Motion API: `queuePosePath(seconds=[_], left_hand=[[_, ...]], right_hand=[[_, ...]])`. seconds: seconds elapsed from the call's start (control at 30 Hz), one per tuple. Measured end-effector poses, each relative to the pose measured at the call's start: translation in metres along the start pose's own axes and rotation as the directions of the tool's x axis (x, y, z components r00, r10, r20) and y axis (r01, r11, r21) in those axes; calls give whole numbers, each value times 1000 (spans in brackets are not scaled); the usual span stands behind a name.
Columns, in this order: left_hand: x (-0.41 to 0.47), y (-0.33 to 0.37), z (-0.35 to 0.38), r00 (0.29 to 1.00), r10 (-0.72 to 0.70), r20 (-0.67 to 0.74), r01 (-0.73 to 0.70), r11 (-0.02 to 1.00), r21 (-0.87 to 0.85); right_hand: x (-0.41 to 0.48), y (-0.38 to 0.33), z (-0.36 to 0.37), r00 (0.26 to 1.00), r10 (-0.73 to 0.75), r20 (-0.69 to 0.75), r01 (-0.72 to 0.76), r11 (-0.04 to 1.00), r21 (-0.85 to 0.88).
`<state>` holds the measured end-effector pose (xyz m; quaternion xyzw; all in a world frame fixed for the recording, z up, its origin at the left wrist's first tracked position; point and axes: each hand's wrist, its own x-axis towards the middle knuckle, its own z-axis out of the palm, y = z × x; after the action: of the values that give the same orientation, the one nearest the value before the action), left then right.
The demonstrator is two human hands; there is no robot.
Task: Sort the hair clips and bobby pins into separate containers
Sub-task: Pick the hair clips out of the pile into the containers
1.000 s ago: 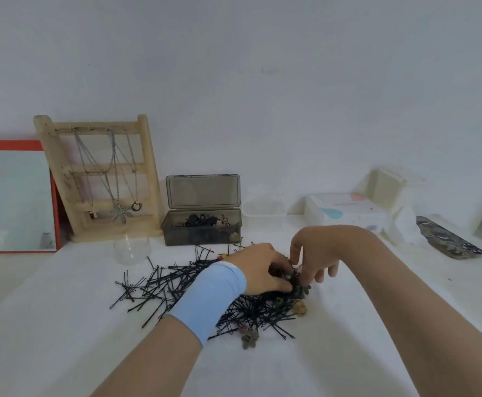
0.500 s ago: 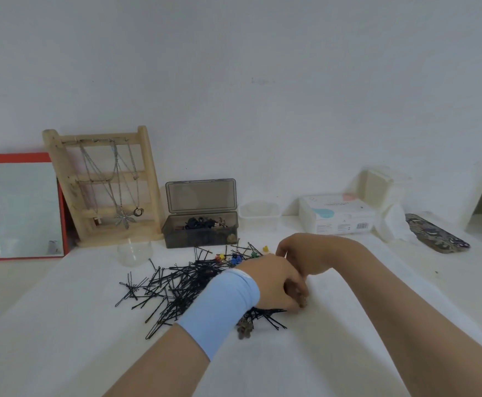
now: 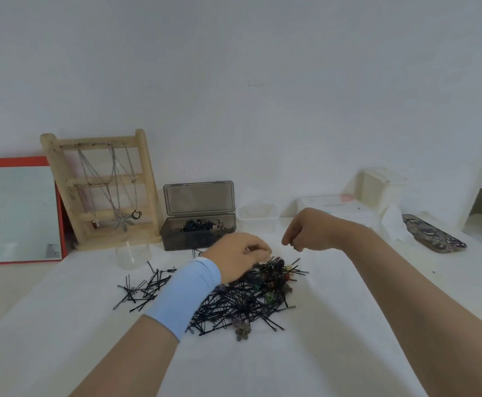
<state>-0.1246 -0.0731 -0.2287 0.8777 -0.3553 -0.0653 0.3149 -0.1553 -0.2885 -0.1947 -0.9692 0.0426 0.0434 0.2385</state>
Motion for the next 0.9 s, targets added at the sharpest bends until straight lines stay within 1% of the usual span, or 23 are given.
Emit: queuePosePath(seconds=[0.07, 0.17, 0.23, 0.27, 0.3, 0.37, 0.43, 0.53, 0.63, 0.77, 0.9], left_hand=[[3, -9, -10, 999, -35, -40, 37, 997, 65], [9, -17, -15, 995, -90, -50, 95, 990, 100], [13, -16, -12, 997, -74, -23, 76, 991, 111], [15, -14, -9, 998, -60, 21, 57, 991, 118], [17, -13, -5, 996, -51, 78, 39, 988, 147], [19, -13, -1, 983, -69, 168, 22, 965, 263], [19, -17, -6, 978, -112, 179, 40, 932, 361], [17, -25, -19, 972, -160, 171, 76, 906, 417], [17, -27, -24, 979, -148, 139, 83, 917, 390], [21, -19, -16, 986, -117, 115, 79, 953, 292], [27, -13, -7, 989, -91, 113, 59, 964, 261]], right_hand=[[3, 2, 4, 999, 16, 30, -15, 999, -42], [6, 4, 11, 992, 65, 108, -52, 992, -117], [8, 3, 18, 983, 79, 166, -47, 981, -186], [9, 1, 23, 981, 63, 185, -25, 979, -202], [11, 0, 27, 980, 34, 196, 3, 982, -188], [14, -4, 30, 978, -29, 208, 54, 992, -114], [16, -5, 28, 976, -71, 208, 87, 994, -66], [21, -3, 23, 984, -82, 156, 90, 995, -45], [24, -3, 24, 984, -65, 164, 77, 995, -67], [28, -8, 35, 969, -74, 235, 123, 971, -203], [30, -2, 32, 978, -69, 195, 105, 979, -177]])
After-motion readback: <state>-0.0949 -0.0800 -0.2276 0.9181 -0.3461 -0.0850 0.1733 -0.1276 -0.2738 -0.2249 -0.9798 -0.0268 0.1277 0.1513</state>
